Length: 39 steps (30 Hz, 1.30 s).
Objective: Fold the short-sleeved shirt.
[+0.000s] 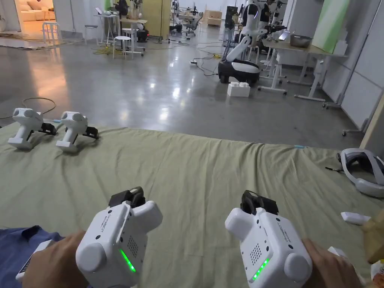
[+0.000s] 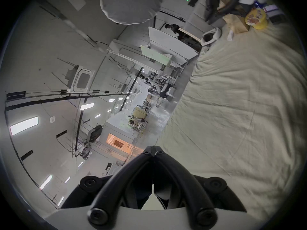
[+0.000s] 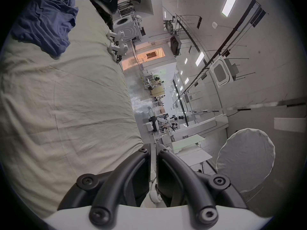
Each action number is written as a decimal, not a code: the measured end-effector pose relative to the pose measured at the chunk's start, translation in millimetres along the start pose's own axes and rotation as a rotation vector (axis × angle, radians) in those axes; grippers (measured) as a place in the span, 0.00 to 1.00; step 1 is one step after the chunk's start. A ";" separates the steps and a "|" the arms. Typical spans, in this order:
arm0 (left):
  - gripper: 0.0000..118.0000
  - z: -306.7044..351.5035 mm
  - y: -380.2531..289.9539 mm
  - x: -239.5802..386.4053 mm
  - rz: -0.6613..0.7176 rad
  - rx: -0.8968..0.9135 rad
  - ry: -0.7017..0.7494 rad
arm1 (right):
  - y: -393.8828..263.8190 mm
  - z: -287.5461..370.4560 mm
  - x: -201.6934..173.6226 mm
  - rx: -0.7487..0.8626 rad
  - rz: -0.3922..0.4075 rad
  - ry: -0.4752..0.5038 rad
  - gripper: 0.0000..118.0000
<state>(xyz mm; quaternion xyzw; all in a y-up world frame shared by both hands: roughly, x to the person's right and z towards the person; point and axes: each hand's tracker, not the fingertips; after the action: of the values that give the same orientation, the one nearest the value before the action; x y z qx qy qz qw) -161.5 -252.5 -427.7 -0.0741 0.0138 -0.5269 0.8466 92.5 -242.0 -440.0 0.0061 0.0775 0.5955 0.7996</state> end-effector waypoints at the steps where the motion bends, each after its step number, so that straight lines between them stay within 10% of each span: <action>1: 0.02 0.1 0.3 -2.9 0.085 -0.018 -0.019 | 3.7 8.4 9.1 -0.011 -0.064 -0.009 0.07; 10: 0.02 21.9 -17.7 -58.6 1.187 -0.023 0.013 | 0.0 14.9 51.8 -0.157 -0.988 -0.064 0.07; 15: 0.02 16.1 -32.8 -64.8 1.398 -0.012 0.012 | -33.8 3.8 55.0 -0.232 -1.389 -0.098 0.07; 29: 0.02 32.2 -59.6 -76.0 1.205 -0.164 -0.080 | -14.2 2.5 33.9 -0.183 -1.219 0.028 0.07; 39: 0.02 38.7 -205.9 -92.6 1.260 -0.573 -0.201 | 1.7 -11.9 -10.9 -0.209 -1.136 0.161 0.07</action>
<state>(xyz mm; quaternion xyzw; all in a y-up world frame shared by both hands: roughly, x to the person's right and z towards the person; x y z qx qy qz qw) -382.0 -254.7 -365.7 -0.3207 0.1144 0.0983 0.9351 86.4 -252.8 -450.3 -0.1604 0.0700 0.0765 0.9816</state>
